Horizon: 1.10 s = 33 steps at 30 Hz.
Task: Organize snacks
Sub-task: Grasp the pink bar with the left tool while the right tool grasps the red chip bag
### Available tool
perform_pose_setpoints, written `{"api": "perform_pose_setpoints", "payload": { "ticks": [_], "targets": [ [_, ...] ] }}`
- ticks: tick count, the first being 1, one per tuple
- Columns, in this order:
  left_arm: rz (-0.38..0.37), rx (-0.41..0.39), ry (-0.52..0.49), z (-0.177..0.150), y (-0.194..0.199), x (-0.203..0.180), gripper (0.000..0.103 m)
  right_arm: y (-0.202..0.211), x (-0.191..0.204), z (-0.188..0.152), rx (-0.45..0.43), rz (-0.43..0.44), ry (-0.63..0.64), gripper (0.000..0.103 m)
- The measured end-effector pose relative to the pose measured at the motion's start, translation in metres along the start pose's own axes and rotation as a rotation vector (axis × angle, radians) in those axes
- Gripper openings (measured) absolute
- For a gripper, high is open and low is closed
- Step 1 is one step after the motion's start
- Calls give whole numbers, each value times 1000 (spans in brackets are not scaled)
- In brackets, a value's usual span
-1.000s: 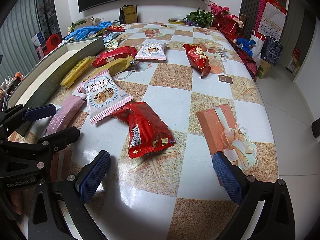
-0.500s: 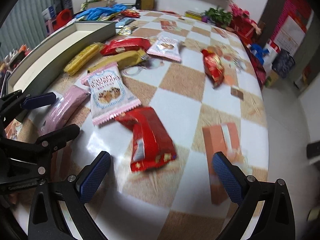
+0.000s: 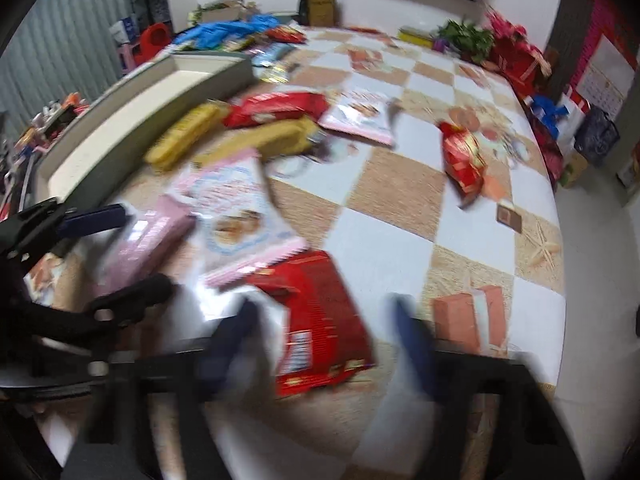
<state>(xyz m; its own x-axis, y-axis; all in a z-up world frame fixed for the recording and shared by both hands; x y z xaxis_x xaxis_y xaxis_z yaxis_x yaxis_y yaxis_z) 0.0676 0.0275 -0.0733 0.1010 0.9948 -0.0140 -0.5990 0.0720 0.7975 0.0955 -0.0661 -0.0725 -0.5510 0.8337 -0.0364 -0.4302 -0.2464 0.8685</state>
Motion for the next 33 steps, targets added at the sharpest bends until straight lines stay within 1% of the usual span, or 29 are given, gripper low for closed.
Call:
{"api": "perform_pose_setpoints", "payload": {
  "ticks": [1,2,3,4,5,10,13,16,17,23,30,33],
  "targets": [
    [-1,-2,-3,0,0,-1,52,0,3,0,-1,-18,13,31],
    [-6,-4,-9,-1,1,-2,44,1,7,-1,-6,-12,14,31],
    [-9,-6,-20,-2,3,-4,33,1,8,-2,-7,-3,-1,31],
    [-15,-7,-27,-2,3,-6,29,1,7,-2,-9,2,-22,31],
    [-16,-6,-35,-3,5,-9,27,2,6,-5,-13,8,-50,31],
    [-18,-7,-36,-5,8,-11,27,11,10,-15,-31,15,-133,31],
    [-19,-13,-42,-5,8,-13,26,13,8,-17,-64,0,-199,31],
    [-23,-16,-44,-5,9,-13,26,11,9,-15,-74,-31,-185,32],
    [-24,-18,-44,-6,9,-13,26,11,11,-15,-75,-48,-166,34],
    [-23,-17,-43,-6,9,-13,26,13,12,-16,-114,-98,-179,34],
    [-22,-17,-44,-6,9,-13,27,13,13,-15,-120,-110,-175,34],
    [-21,-17,-44,-6,9,-13,27,13,14,-15,-118,-131,-164,34]
  ]
}}
Point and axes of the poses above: each gripper's, at about its wrist camera, not at the fingertips, and y roughly against the way its jaws point, x to its left, z to its top, the point moved 10 cm from there along -y, roughly the way its jaws point
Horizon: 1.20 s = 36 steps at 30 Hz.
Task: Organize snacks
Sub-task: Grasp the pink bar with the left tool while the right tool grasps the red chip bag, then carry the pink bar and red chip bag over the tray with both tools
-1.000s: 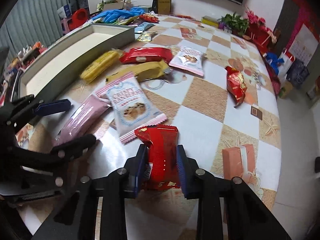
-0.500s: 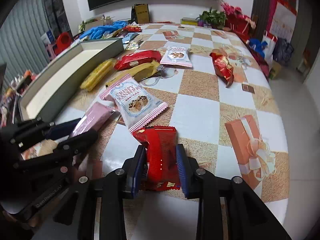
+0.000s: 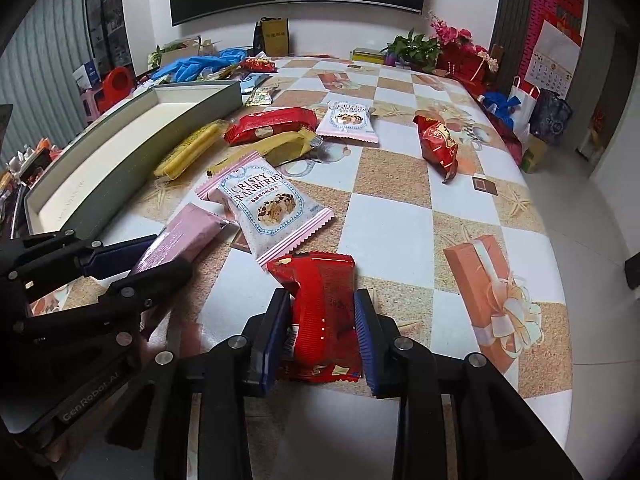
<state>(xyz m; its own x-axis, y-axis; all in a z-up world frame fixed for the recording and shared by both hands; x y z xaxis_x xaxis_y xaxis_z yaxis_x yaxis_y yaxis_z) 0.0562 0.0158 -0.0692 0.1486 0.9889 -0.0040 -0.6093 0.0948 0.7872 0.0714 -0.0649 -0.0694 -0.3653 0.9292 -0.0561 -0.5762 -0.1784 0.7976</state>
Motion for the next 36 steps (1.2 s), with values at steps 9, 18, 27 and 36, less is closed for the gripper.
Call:
{"api": "perform_pose_setpoints", "payload": {
  "ticks": [9,18,27,36],
  "targets": [
    [8,-3,-3,1,2,2,27,-1,-1,1,-2,19,-21,34],
    [-8,9,-15,1,6,-3,26,4,1,0,40,217,-168,33],
    [-10,-58,12,22,43,7,26,22,19,7,17,340,-261,33],
    [51,-24,176,27,53,72,26,46,55,45,-25,373,-185,33]
  ]
}}
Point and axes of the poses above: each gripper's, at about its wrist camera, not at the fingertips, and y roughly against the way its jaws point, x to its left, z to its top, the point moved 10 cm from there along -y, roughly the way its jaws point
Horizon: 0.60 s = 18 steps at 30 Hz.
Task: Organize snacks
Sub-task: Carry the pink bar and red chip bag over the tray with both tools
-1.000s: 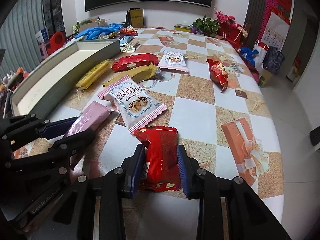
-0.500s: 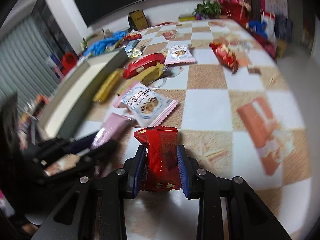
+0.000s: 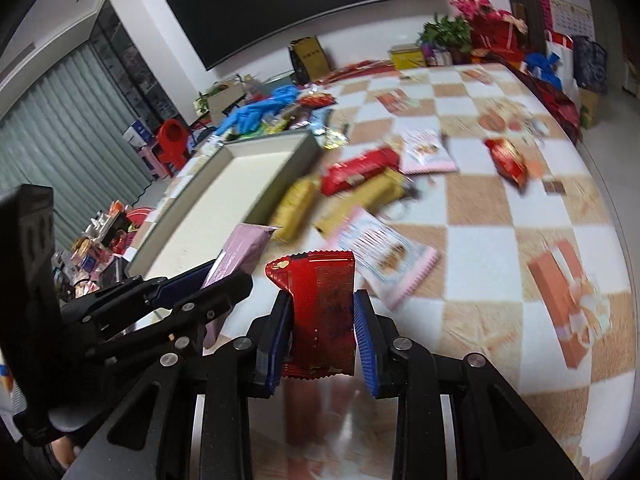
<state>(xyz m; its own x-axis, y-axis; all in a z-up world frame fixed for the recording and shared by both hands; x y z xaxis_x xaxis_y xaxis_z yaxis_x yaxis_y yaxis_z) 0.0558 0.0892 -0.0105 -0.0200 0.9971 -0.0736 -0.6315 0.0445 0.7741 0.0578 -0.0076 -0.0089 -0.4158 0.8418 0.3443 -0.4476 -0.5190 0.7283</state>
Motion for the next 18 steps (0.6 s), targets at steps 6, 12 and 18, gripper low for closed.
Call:
{"api": "perform_pose_setpoints", "payload": {
  "ticks": [6,12,18],
  "targets": [
    [33,30,90,1,-1,46,26,-7,31,23,5,26,48,33],
    [62,46,150,4,0,83,26,-22,61,41,25,47,96,33],
    [83,72,197,2,-4,107,26,-39,81,56,40,65,113,33]
  ]
}}
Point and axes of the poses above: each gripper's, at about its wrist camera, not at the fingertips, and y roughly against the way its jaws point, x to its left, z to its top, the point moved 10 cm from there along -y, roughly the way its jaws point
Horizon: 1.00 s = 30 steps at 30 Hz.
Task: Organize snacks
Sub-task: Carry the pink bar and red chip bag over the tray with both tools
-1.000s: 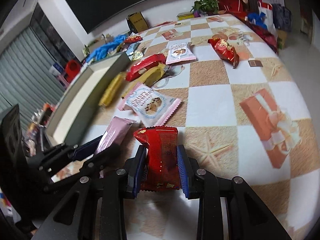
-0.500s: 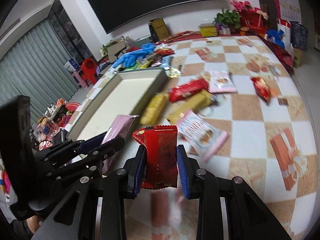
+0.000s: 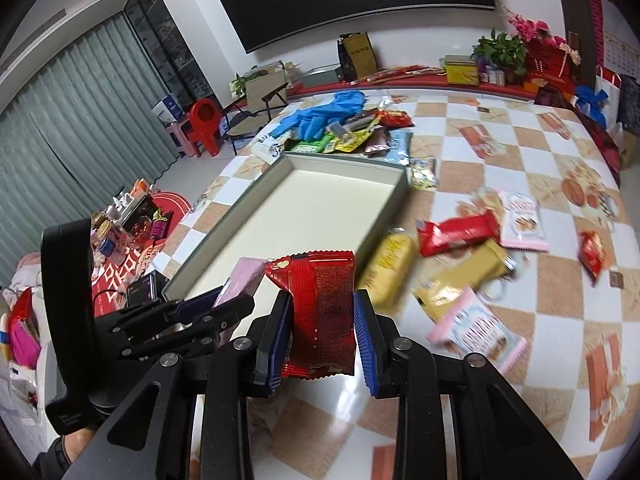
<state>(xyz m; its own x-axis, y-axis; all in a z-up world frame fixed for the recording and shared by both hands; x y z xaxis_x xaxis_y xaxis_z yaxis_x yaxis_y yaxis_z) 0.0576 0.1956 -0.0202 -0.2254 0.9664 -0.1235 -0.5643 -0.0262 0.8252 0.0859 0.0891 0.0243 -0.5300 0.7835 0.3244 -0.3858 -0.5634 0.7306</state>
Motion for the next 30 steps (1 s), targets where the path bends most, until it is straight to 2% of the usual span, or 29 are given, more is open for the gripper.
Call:
{"api": "perform_pose_setpoints", "payload": {
  "ticks": [18,30],
  "targets": [
    [37,81,49,8,-27,28,26,-36,19,28,37,-2,30,33],
    [50,123,72,16,-45,35,26,-54,11,49,59,16,-30,33]
  ]
}}
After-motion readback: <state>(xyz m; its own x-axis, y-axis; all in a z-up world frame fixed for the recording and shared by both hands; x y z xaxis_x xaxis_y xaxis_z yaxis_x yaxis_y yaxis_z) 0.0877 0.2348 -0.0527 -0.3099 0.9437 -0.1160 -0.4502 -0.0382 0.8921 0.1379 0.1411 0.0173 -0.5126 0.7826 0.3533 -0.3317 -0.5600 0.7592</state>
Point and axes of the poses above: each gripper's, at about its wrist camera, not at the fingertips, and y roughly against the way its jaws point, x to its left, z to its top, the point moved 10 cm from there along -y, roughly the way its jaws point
